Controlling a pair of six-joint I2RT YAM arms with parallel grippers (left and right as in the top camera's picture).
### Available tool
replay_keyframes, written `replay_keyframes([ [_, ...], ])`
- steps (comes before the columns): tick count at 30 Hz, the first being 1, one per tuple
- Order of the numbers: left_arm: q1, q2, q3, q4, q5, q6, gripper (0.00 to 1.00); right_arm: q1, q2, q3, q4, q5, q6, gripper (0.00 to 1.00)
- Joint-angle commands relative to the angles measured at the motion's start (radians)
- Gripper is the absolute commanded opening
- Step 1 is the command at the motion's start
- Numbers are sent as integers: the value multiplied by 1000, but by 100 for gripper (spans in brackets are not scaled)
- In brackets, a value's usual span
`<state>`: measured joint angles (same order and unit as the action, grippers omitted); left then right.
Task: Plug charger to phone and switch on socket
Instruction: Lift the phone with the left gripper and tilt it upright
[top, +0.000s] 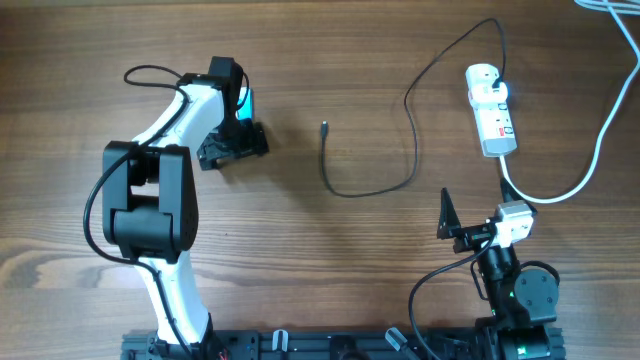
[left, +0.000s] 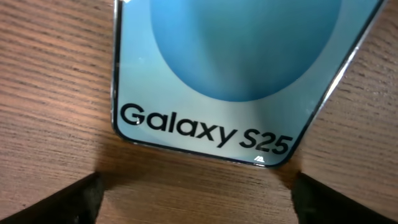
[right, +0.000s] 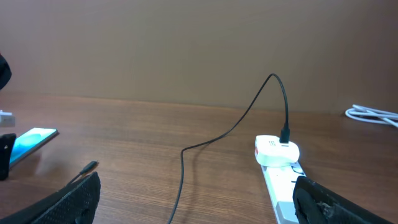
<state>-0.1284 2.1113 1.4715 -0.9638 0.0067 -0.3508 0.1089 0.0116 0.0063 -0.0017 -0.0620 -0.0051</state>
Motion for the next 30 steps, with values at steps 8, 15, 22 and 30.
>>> replay_keyframes([
  [8,0,37,-35,278,-162,6,100,6,-9,-1,2,6,-2,100],
  [15,0,37,-35,407,-168,5,86,6,-9,-1,2,6,-2,100],
  [22,0,37,-35,335,-153,5,72,6,-9,-1,2,6,-2,100],
  [30,0,36,-35,266,-153,5,56,6,-9,-1,2,6,-2,100],
])
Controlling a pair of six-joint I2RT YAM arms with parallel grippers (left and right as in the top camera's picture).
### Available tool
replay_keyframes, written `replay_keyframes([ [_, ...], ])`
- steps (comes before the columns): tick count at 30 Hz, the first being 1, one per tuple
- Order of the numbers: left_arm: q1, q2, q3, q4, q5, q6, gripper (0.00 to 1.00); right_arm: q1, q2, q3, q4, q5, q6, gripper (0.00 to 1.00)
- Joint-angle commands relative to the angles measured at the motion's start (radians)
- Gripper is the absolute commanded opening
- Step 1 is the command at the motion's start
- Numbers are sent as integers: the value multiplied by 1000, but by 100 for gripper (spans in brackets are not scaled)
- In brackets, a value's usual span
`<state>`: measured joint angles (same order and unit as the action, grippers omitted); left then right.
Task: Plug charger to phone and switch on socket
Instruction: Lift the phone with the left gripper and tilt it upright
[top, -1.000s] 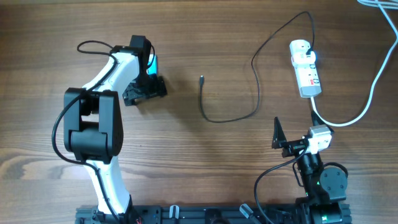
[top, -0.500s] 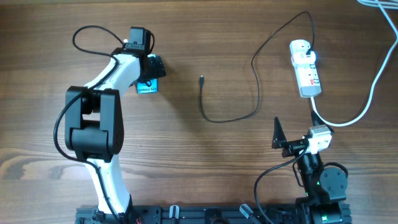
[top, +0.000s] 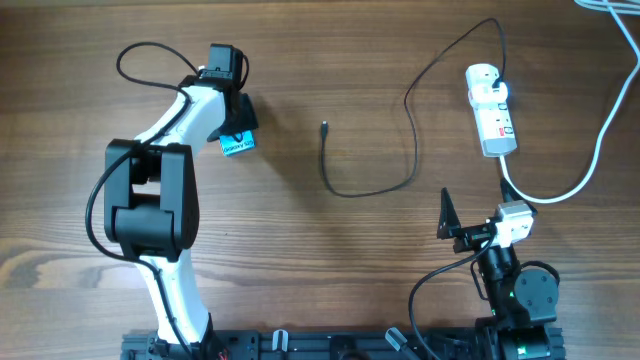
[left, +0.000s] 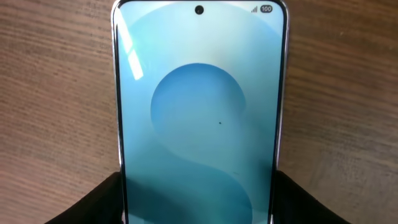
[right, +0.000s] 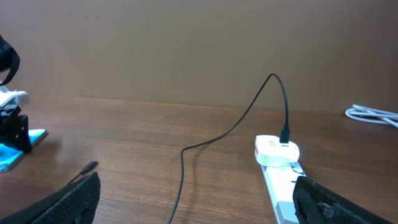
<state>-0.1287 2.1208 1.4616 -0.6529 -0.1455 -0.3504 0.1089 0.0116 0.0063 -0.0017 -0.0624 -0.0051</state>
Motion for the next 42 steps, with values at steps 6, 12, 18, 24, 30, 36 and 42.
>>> replay_keyframes([
  [6,0,26,-26,-112,80,5,58,6,-9,-1,2,6,-2,100],
  [12,0,26,-26,-200,257,5,60,6,-9,-1,2,6,-2,100],
  [18,0,26,-26,-307,385,1,61,6,-9,-1,2,6,-3,100],
  [24,0,26,-26,-275,361,2,100,6,-9,-1,2,6,-2,100],
  [30,0,26,-26,-233,362,2,100,6,-9,-1,2,6,-2,100],
  [36,0,26,-26,-222,333,2,100,6,-9,-1,2,6,-2,100],
  [42,0,26,-26,-242,312,-6,100,6,-9,-1,2,6,-2,100],
])
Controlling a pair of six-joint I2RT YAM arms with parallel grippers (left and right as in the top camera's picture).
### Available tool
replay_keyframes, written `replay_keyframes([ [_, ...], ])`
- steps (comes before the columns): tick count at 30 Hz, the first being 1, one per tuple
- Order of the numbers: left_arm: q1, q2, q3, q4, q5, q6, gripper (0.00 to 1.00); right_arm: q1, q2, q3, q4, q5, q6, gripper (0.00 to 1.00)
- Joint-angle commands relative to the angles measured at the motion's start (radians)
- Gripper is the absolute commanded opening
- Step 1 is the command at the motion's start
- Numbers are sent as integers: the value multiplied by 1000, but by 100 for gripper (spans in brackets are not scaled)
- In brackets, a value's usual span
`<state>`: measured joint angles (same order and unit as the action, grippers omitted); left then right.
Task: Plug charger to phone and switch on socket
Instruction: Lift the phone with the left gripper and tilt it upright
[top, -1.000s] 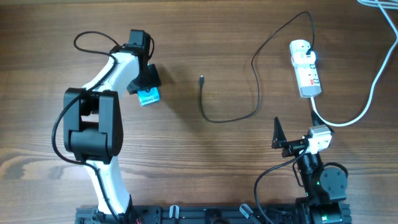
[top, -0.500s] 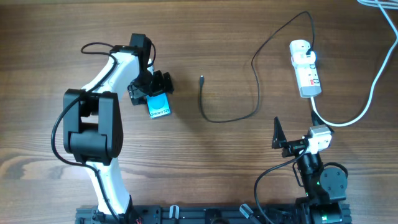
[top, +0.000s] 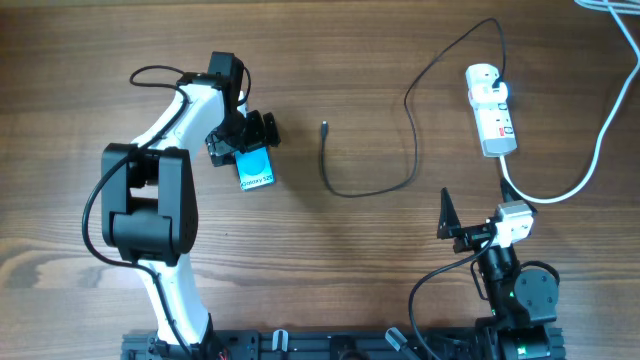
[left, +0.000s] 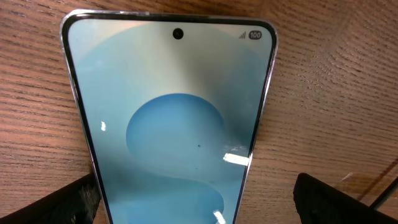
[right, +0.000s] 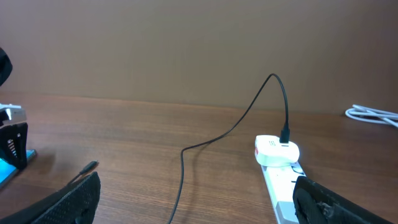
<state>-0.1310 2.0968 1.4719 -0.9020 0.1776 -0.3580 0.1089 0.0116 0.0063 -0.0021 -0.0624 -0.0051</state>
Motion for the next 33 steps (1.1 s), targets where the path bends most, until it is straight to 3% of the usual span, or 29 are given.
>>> replay_keyframes([
  [1,2,50,-36,3,-16,-3,100,6,-9,-1,2,6,-3,100],
  [5,2,50,-36,-7,-86,-78,100,6,-9,-1,2,6,-3,100],
  [17,2,50,-36,30,-93,-77,100,6,-9,-1,2,6,-3,100],
  [33,8,10,93,-88,-101,14,100,6,-9,-1,2,6,-2,100],
])
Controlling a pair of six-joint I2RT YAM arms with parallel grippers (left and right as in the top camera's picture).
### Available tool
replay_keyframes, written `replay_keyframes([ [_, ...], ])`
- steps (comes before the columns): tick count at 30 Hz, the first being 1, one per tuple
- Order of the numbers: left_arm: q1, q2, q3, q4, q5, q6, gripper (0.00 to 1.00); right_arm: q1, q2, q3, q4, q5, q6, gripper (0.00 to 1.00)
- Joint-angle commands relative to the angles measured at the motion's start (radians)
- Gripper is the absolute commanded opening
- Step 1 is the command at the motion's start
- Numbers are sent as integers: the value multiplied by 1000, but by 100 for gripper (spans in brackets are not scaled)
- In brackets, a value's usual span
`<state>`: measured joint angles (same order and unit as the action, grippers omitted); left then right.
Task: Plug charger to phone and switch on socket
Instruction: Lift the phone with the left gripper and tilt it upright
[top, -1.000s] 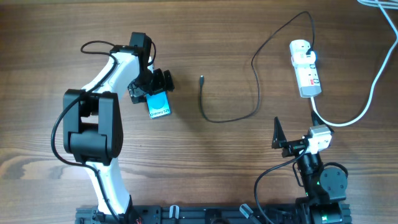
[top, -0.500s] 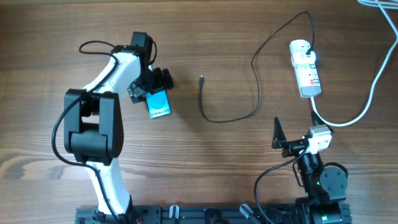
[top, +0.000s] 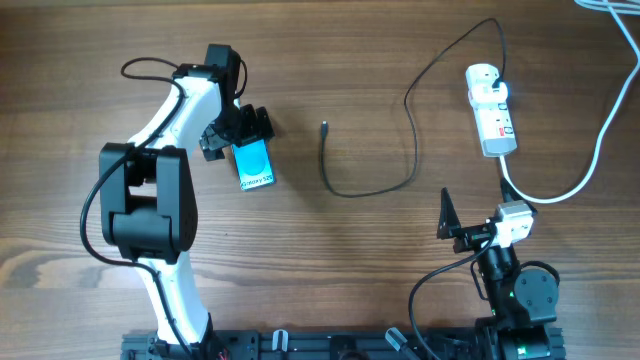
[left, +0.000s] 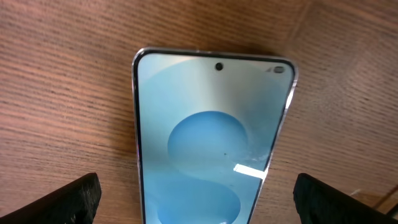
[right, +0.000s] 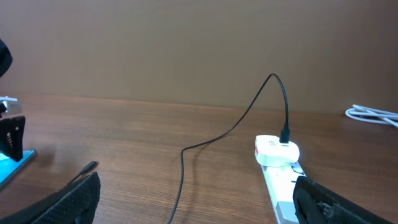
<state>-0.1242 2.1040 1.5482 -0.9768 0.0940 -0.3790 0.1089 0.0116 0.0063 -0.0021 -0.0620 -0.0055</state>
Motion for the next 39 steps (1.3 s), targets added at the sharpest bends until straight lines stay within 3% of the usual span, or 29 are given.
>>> replay_keyframes([
  [1,1,3,17,-13,-18,35,100,6,-9,-1,2,6,-2,100],
  [7,-16,3,11,-14,-21,35,100,6,-9,-1,2,6,-2,100],
  [12,-47,4,0,-15,-116,35,100,6,-9,-1,2,6,-2,100],
  [39,-55,17,-127,109,-107,31,100,6,-9,-1,2,6,-2,100],
])
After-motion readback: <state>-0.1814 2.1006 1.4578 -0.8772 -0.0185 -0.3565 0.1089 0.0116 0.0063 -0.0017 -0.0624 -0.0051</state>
